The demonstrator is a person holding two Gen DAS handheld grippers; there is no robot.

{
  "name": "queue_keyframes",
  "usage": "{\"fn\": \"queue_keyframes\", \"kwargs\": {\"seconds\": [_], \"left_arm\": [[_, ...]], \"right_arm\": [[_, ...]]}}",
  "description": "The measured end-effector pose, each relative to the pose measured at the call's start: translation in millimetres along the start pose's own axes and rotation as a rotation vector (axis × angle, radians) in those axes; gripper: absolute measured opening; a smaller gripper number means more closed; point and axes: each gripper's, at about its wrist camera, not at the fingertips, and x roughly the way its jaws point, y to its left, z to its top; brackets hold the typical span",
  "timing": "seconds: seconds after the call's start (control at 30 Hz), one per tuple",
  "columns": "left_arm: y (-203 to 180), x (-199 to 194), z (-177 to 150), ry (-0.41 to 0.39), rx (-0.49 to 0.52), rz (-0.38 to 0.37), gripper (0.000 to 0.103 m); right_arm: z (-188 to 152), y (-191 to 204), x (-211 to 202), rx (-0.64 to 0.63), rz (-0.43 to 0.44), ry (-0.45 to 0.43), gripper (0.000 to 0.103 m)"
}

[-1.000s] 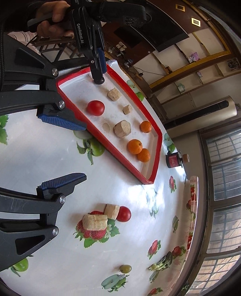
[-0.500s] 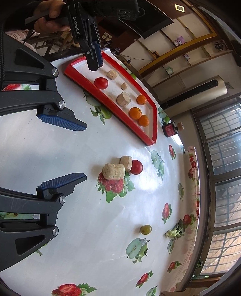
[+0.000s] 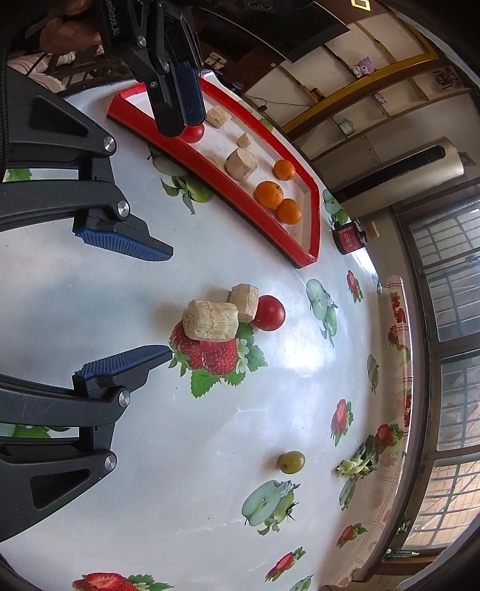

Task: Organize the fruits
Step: 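Grasp a beige cylinder with the right gripper while the left gripper grasps another, then carry both beige cylinders over the red tray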

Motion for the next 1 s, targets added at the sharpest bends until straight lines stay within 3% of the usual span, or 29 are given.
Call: {"fn": "queue_keyframes", "kwargs": {"seconds": [0.2,0.23,0.27,0.3,0.53,0.77,0.83,0.87,1.0], "left_arm": [[-8,16,18,0.014,0.012,-0.008,0.042],[-9,20,22,0.017,0.014,-0.009,0.042],[-11,24,25,0.020,0.015,-0.010,0.042],[-13,29,28,0.025,0.016,-0.011,0.042],[-39,71,46,0.075,0.034,-0.051,0.042],[-58,114,58,0.100,0.029,-0.034,0.041],[-60,118,58,0.081,0.039,-0.020,0.033],[-60,119,58,0.090,0.040,-0.023,0.024],[-55,112,51,0.087,0.027,-0.065,0.024]], "right_arm": [[20,-5,25,-0.008,-0.013,0.023,0.046],[21,-7,28,-0.008,-0.012,0.028,0.044],[21,-9,30,-0.004,-0.004,0.033,0.032],[21,-12,30,0.004,0.010,0.028,0.030],[0,-40,2,0.062,-0.006,-0.016,0.030],[-16,-61,-15,0.120,-0.015,-0.039,0.030],[-18,-62,-20,0.125,-0.016,-0.044,0.030],[-19,-61,-22,0.124,-0.016,-0.047,0.030],[-20,-60,-31,0.129,-0.016,-0.067,0.030]]}}
